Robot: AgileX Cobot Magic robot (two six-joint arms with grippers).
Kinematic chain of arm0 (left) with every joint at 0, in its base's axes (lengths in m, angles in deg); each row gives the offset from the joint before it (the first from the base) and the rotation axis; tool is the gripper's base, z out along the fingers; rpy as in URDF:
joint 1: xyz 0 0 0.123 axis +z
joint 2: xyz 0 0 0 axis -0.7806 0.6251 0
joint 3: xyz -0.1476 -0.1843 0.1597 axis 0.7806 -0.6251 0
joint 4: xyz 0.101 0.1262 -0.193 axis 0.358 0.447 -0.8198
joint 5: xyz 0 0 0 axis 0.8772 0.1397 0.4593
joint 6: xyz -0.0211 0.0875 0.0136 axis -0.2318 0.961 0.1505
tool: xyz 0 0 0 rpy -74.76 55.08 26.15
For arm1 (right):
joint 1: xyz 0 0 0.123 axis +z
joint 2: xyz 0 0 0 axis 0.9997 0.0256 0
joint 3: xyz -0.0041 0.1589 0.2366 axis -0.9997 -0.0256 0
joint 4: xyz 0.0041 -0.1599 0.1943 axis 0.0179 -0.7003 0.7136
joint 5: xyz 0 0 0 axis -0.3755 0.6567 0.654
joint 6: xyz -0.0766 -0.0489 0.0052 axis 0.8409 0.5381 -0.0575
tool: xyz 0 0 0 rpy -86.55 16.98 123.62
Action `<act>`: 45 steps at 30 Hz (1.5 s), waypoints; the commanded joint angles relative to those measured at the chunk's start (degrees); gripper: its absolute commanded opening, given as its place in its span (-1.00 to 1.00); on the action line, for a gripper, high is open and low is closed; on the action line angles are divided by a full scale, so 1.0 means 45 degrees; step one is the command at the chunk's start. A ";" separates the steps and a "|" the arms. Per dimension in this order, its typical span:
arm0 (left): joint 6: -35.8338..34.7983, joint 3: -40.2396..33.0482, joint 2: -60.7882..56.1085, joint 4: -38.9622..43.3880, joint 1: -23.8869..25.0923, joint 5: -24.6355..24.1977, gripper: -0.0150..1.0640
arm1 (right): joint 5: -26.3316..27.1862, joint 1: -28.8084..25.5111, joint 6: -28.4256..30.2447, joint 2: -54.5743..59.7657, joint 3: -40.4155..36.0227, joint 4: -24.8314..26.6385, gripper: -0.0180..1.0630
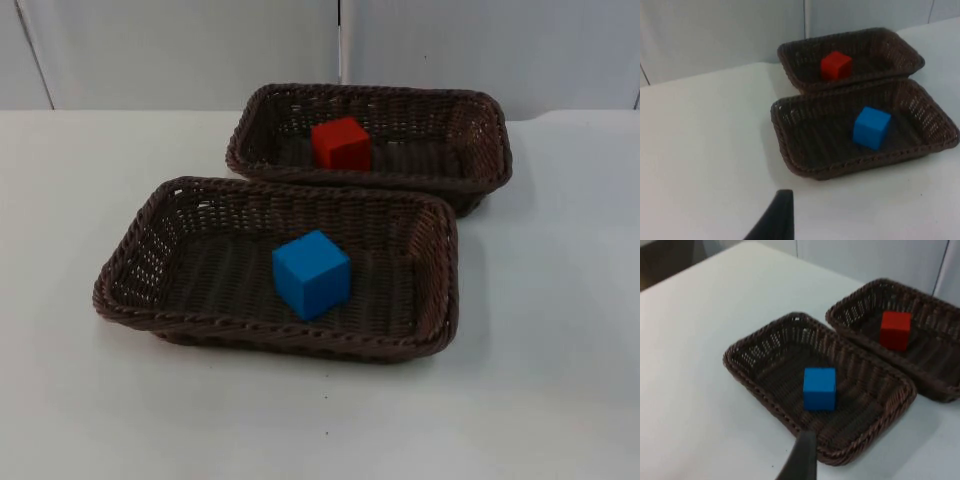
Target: Pick up one cube with the left hand and place it into the upper basket. Pick up one cube with the right hand and place it into the lower basket.
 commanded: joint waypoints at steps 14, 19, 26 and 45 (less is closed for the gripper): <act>-0.0605 -0.0449 -0.0063 0.0770 -0.0046 -0.0499 0.92 | -0.2811 0.0089 0.0065 -0.4378 -0.0045 0.0049 0.46; -0.0625 -0.0578 -0.0063 0.0770 -0.0046 -0.0565 0.92 | -0.4080 0.0089 0.0065 -0.5774 -0.0045 0.0049 0.46; -0.0625 -0.0656 -0.0063 0.0770 -0.0046 -0.0640 0.92 | -0.6288 0.0089 0.0065 -0.7426 -0.0045 0.0019 0.46; -0.0600 -0.0656 -0.0063 0.0770 -0.0046 -0.0637 0.92 | -0.8396 0.0089 0.2612 -0.8473 -0.0596 0.1985 0.46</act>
